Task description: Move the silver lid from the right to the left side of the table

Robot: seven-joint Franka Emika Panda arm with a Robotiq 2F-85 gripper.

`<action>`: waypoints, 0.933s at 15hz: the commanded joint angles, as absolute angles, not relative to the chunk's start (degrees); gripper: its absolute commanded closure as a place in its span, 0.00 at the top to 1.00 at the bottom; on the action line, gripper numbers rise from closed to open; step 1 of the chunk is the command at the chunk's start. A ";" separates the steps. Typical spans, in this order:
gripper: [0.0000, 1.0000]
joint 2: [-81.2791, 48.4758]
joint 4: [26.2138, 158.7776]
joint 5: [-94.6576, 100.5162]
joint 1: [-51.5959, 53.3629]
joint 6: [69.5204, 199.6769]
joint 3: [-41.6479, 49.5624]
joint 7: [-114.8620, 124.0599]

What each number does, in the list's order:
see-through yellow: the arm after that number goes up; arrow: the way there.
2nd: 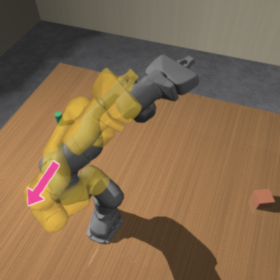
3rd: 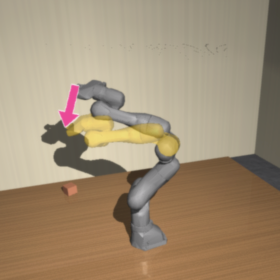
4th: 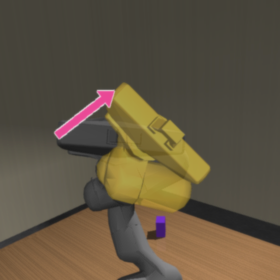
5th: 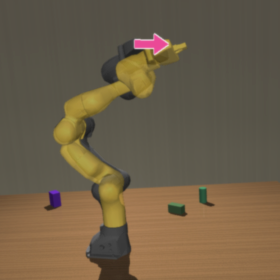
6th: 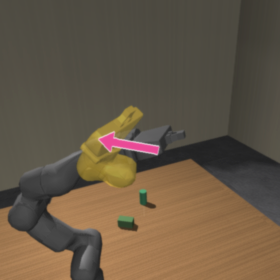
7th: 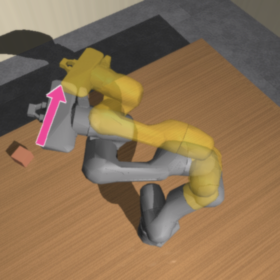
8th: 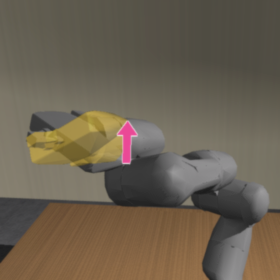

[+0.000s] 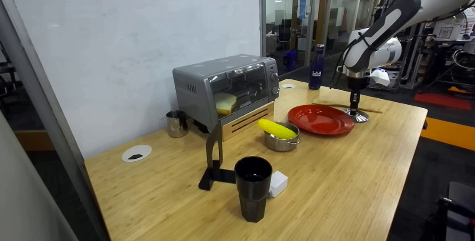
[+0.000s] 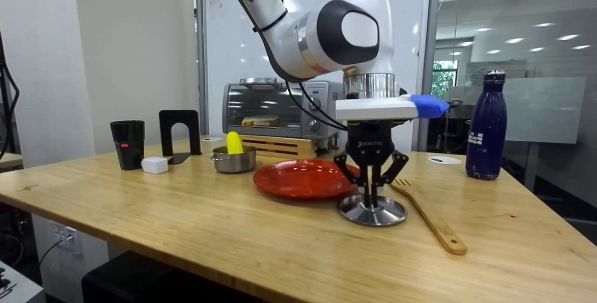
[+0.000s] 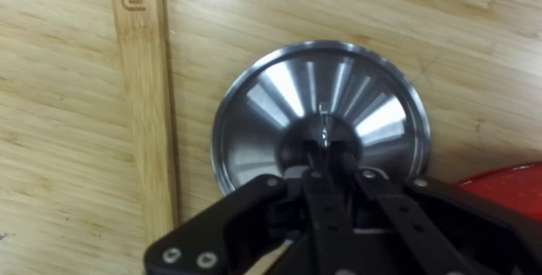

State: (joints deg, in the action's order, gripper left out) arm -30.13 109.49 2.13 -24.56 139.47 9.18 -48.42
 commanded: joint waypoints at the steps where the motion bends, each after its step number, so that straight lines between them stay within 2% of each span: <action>1: 0.00 -31.07 108.54 3.31 -24.45 138.71 9.10 -48.08; 9: 0.01 -24.22 112.52 7.33 -23.09 134.02 10.93 -47.63; 14: 0.01 -15.87 116.39 15.88 -21.28 123.04 12.30 -50.37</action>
